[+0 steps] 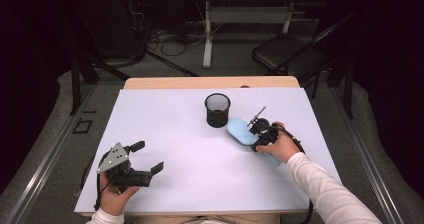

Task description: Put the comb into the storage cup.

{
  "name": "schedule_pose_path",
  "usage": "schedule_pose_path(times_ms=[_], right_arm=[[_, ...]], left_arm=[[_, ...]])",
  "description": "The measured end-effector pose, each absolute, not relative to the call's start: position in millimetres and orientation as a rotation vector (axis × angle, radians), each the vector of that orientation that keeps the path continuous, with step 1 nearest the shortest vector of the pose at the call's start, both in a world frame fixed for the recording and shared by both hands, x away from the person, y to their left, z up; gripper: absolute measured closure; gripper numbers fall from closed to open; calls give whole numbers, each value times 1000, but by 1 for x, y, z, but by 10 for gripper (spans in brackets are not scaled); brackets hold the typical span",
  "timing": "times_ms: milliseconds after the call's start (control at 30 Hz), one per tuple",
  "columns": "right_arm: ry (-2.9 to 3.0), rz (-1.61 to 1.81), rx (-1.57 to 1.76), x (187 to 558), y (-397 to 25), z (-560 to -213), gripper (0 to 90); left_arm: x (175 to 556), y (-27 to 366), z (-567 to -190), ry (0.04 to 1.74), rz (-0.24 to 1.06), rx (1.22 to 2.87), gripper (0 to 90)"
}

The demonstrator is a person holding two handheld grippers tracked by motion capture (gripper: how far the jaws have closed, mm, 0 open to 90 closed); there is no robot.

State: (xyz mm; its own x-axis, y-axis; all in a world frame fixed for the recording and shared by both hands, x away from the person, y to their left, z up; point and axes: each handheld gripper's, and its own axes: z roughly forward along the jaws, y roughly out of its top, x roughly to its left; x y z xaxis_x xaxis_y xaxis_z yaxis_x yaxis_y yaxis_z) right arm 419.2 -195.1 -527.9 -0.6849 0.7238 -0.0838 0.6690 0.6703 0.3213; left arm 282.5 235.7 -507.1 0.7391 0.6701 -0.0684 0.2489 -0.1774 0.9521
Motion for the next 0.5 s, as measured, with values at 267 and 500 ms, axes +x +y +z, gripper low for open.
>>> schedule_pose_path(times_ms=[267, 500], right_arm=[[2683, 406, 1148, 420, -198, -528, 512], [2716, 415, 1145, 419, -198, -529, 600]], left_arm=[[283, 236, -507, 727, 442, 1752, 9], [283, 236, -507, 727, 439, 1753, 9]])
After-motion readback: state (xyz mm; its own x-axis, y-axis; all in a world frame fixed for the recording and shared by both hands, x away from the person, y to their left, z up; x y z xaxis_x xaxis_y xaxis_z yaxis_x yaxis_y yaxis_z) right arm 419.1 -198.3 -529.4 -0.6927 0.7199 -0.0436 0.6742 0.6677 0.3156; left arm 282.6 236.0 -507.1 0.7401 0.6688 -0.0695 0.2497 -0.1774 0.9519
